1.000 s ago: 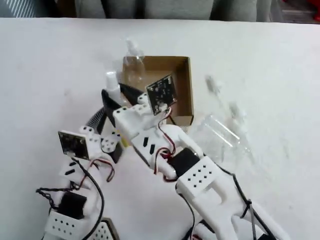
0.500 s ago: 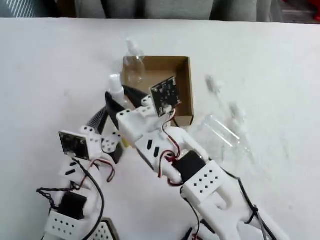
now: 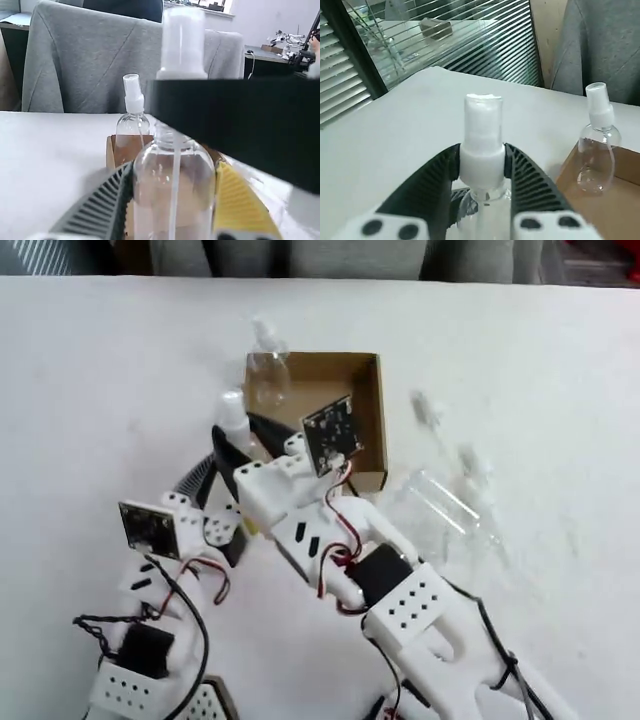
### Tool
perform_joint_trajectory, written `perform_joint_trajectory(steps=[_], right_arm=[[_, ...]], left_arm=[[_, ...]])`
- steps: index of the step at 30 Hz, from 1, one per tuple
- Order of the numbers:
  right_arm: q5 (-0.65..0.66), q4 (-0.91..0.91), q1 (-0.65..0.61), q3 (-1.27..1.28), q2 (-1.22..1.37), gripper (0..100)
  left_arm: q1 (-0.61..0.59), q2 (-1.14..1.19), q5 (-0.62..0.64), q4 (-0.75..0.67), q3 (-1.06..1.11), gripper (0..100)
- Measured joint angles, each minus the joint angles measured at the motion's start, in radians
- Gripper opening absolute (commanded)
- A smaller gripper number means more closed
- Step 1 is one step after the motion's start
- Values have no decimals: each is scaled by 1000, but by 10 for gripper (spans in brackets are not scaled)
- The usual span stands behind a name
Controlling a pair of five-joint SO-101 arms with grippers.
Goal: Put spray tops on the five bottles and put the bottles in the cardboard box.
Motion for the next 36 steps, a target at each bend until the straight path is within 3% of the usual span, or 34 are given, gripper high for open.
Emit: perform_joint_trajectory(steps=[3, 7, 14, 21, 29, 32, 36], right_arm=[[0, 2, -28, 3, 2, 238], [32, 9, -52, 3, 2, 242], [55, 236, -63, -178, 2, 243], [55, 373, 31, -339, 0, 240], [55, 482, 152, -348, 0, 239], [55, 563, 155, -348, -17, 186], [55, 694, 161, -348, -74, 16]], left_arm=[[-2, 0, 0, 0, 0, 20], [-2, 0, 0, 0, 0, 20], [-2, 0, 0, 14, 0, 20], [-2, 0, 0, 17, 0, 20], [-2, 0, 0, 17, 0, 20], [-2, 0, 0, 17, 0, 20], [-2, 0, 0, 17, 0, 20]])
